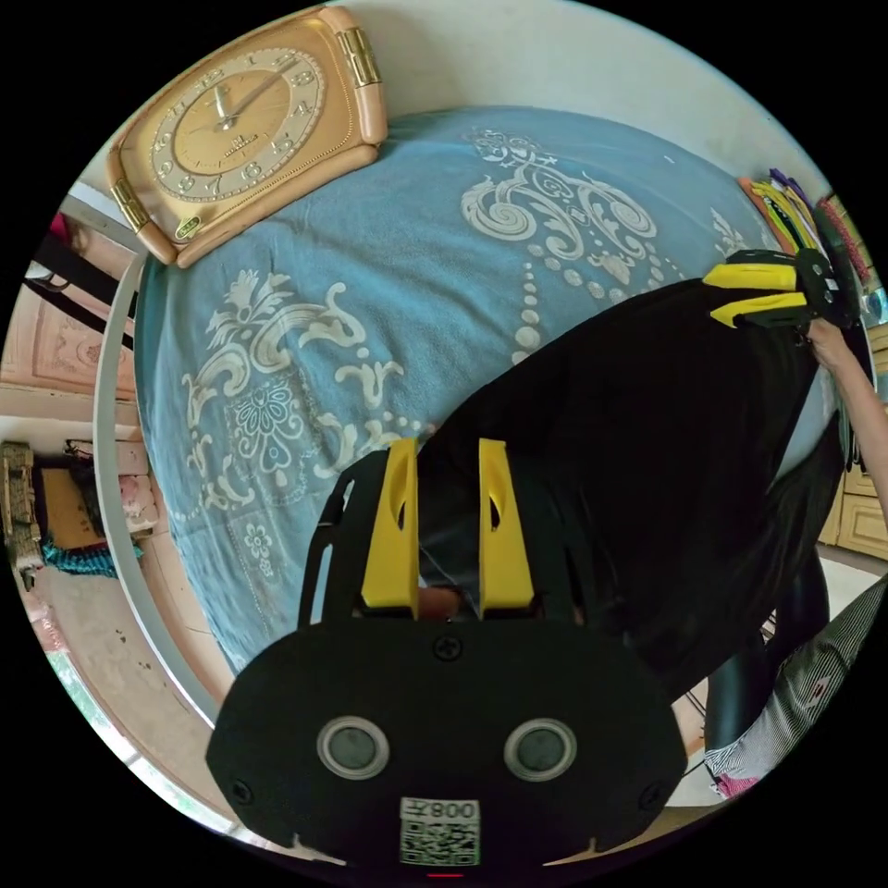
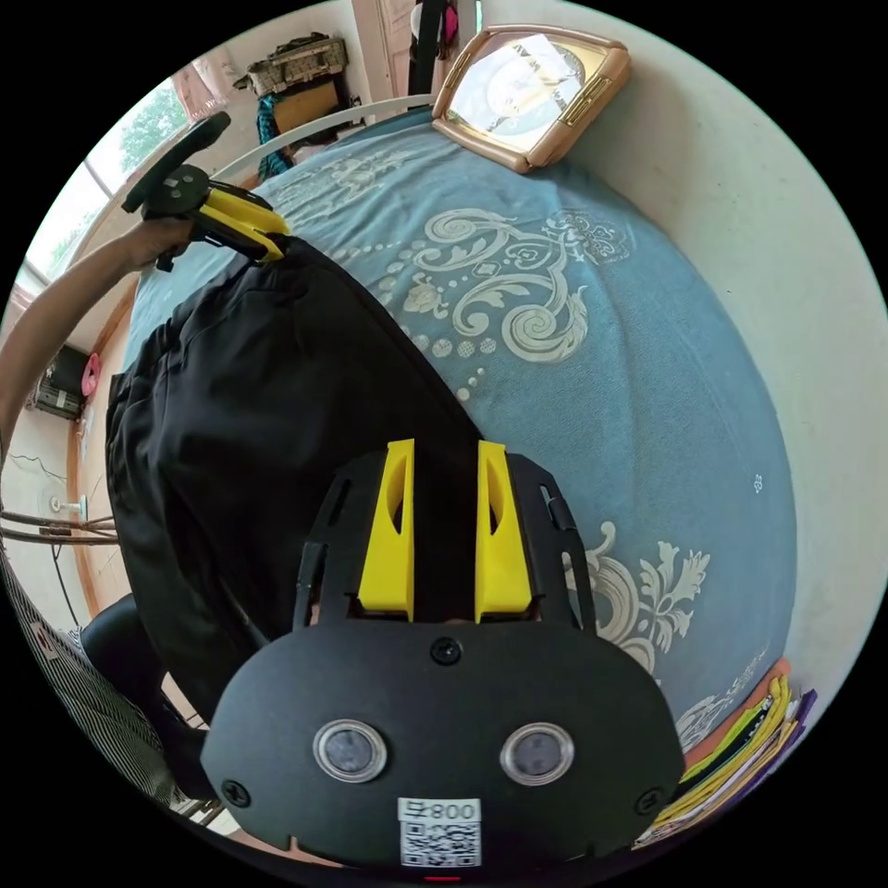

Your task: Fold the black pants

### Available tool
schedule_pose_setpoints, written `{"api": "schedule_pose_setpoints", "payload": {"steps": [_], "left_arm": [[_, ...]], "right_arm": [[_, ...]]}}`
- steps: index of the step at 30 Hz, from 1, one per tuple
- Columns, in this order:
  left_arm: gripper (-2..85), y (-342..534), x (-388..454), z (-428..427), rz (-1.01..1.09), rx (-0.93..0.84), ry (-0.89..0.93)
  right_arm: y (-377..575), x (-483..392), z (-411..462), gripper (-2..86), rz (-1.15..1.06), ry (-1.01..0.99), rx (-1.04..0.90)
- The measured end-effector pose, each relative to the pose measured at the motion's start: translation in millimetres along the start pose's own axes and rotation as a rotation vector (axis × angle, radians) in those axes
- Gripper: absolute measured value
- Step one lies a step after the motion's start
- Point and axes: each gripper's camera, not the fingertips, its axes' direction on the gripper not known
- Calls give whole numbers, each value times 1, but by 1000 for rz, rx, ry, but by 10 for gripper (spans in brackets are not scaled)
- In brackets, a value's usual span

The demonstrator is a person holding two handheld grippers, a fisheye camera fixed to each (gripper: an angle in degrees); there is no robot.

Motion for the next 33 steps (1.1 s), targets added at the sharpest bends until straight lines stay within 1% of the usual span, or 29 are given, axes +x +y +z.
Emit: {"api": "schedule_pose_setpoints", "payload": {"steps": [4, 12, 17, 20, 26, 33], "left_arm": [[79, 8, -10, -3, -14, 19, 19], [31, 31, -6, -22, -44, 12, -111], [19, 66, -10, -53, -88, 79, -125], [16, 90, -6, -73, -77, 110, -145], [13, 155, -3, -120, -92, 206, -133], [13, 247, 13, -170, -76, 283, -103]], "right_arm": [[-18, -4, -31, 95, -1, 18, -12], [-36, -3, -88, 47, 48, 7, -45], [-37, -9, -125, 19, 74, 1, -56], [-31, -18, -155, 14, 92, 8, -39], [0, -49, -243, 10, 89, 31, 56], [66, -123, -338, 8, 65, 61, 158]]}}
